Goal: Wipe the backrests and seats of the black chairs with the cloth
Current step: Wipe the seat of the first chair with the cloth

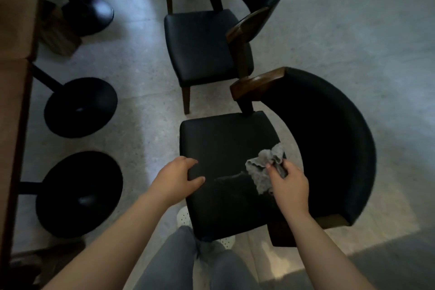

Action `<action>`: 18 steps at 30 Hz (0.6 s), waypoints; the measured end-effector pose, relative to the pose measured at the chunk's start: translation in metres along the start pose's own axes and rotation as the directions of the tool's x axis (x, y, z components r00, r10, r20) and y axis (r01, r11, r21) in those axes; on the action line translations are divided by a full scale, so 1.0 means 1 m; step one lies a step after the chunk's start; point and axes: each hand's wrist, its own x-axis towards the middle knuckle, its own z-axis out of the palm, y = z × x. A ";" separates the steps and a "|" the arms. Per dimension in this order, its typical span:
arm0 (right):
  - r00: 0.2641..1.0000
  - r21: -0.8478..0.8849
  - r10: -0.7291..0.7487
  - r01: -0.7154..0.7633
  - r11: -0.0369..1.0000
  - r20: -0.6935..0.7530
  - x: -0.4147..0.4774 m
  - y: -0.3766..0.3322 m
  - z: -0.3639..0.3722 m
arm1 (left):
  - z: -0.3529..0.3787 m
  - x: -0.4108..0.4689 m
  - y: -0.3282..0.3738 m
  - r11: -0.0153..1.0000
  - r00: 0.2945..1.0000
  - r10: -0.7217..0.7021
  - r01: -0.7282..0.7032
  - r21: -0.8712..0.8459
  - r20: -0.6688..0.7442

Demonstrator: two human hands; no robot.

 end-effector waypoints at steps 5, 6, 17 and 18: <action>1.000 0.067 0.005 -0.006 0.998 0.024 -0.014 -0.005 -0.030 | -0.011 -0.020 0.007 1.000 0.999 0.025 -0.025 -0.005 -0.022; 1.000 0.074 0.006 -0.007 0.997 0.024 -0.017 -0.009 -0.033 | -0.015 -0.023 0.006 1.000 0.999 0.025 -0.025 -0.001 -0.023; 1.000 0.017 -0.002 0.002 1.000 -0.002 -0.058 -0.093 0.025 | -0.087 -0.050 -0.070 0.999 0.998 0.042 -0.042 0.003 -0.055; 1.000 0.018 -0.005 0.005 1.000 0.006 -0.063 -0.104 0.035 | -0.096 -0.054 -0.084 0.999 0.998 0.040 -0.040 -0.004 -0.054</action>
